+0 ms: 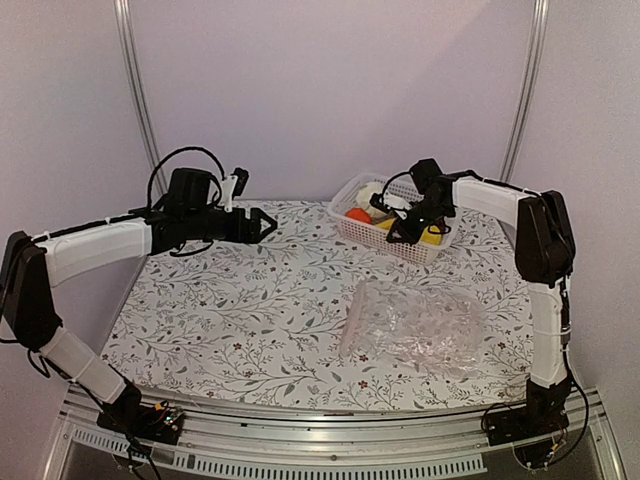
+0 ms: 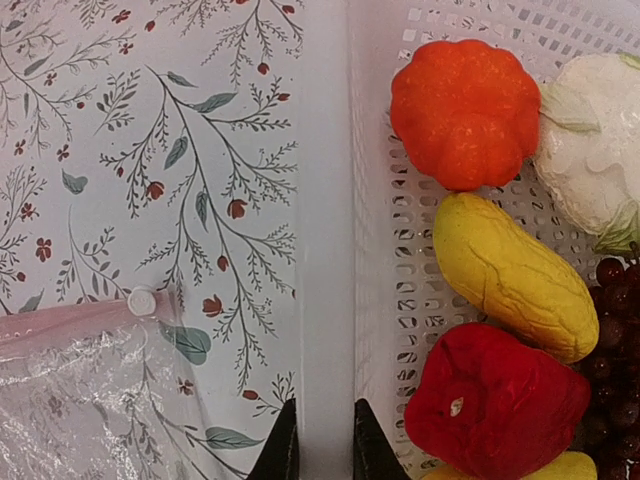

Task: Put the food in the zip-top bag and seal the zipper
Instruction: Move the bin to the center of the board.

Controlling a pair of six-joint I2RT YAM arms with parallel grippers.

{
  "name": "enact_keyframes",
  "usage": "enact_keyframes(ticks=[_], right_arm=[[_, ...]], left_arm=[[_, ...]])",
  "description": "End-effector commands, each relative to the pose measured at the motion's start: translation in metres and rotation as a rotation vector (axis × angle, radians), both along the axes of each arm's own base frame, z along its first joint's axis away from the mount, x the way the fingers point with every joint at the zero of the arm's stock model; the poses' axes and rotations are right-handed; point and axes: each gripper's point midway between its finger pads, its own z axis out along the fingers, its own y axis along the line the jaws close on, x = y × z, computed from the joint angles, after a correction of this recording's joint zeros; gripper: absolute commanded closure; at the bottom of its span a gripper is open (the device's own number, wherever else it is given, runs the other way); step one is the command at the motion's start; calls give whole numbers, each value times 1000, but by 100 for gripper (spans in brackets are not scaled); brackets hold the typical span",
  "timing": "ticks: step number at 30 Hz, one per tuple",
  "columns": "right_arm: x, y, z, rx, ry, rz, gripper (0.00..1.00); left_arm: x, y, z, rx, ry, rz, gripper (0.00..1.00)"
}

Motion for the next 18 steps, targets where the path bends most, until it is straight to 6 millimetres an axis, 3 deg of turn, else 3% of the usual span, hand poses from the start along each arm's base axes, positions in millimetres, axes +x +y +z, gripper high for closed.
enact_keyframes(ticks=[1, 5, 10, 13, 18], right_arm=[[-35, -4, 1, -20, 45, 55, 100], [-75, -16, -3, -31, 61, 117, 100], [-108, -36, -7, -71, 40, 129, 100], [-116, -41, 3, -57, 28, 98, 81], [-140, -34, 51, 78, 2, 91, 57]], left_arm=[[-6, -14, -4, -14, 27, -43, 9], [-13, -25, -7, -20, 40, -89, 12], [-35, -59, -22, -1, 62, -216, 19], [-59, -85, -40, 47, 72, -291, 20], [-98, -125, -81, 74, 213, -335, 23]])
